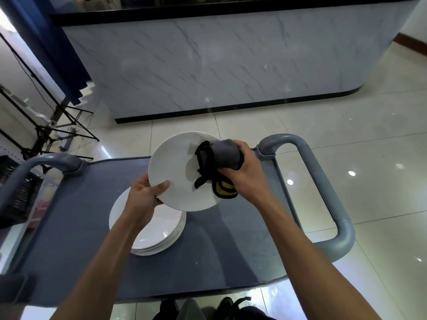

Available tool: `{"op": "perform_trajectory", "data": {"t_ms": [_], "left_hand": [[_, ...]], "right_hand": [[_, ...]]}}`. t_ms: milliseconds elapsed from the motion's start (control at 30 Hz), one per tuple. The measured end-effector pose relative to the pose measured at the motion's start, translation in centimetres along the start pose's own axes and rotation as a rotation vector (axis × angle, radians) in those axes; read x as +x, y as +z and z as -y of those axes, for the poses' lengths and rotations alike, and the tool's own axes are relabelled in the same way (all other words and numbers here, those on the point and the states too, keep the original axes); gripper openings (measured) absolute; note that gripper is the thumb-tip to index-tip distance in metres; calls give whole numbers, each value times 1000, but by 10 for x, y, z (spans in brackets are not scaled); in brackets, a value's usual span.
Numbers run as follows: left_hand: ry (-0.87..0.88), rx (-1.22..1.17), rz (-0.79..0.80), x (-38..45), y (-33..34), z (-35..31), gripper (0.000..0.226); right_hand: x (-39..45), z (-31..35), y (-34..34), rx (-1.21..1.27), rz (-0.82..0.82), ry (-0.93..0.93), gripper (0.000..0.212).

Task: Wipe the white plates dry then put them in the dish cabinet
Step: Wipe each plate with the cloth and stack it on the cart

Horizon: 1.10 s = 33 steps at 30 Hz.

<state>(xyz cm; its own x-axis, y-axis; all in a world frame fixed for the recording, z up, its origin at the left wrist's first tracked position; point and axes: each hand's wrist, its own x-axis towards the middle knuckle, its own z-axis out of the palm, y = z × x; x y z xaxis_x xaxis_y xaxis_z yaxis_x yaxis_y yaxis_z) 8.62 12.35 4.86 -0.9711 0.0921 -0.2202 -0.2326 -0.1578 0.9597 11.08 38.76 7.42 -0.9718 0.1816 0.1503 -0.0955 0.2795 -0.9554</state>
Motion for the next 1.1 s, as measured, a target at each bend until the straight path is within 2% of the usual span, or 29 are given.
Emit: {"op": "perform_trajectory", "data": {"t_ms": [200,300,400,600,667,700,800,900,1000,1100], "left_hand": [[-30,81,-32,2,12,1,24],[-70,122,-20,2,20,2,16],[-120,118,1,0,29,2,17],[-195,-59,90,-5,37,-3,26],[-247,-145,76,-7,37,-4,29],[-291,-181,50,-8,36,-4,32],[-477,-231,-20,-8,30,-2,68],[-587,-202,58,-10,28,-4,92],[-588,-222,122,-8,29,-9,101],[-580,-208,141,-8,32,-20,92]], "right_hand": [[-9,-1,3,-53,-123,-94,60],[-14,0,0,-121,-177,-168,66],[-20,-2,-5,-148,-214,-215,64],[-32,2,-11,-167,-287,-259,61],[-34,1,-13,-169,-318,-295,59],[-35,0,-14,-176,-329,-313,59],[-36,-1,-17,-218,-349,-382,62],[-37,-3,-17,-302,-344,-513,63],[-39,-9,-15,-392,-297,-619,58],[-44,-16,-9,-481,-289,-675,56]]}}
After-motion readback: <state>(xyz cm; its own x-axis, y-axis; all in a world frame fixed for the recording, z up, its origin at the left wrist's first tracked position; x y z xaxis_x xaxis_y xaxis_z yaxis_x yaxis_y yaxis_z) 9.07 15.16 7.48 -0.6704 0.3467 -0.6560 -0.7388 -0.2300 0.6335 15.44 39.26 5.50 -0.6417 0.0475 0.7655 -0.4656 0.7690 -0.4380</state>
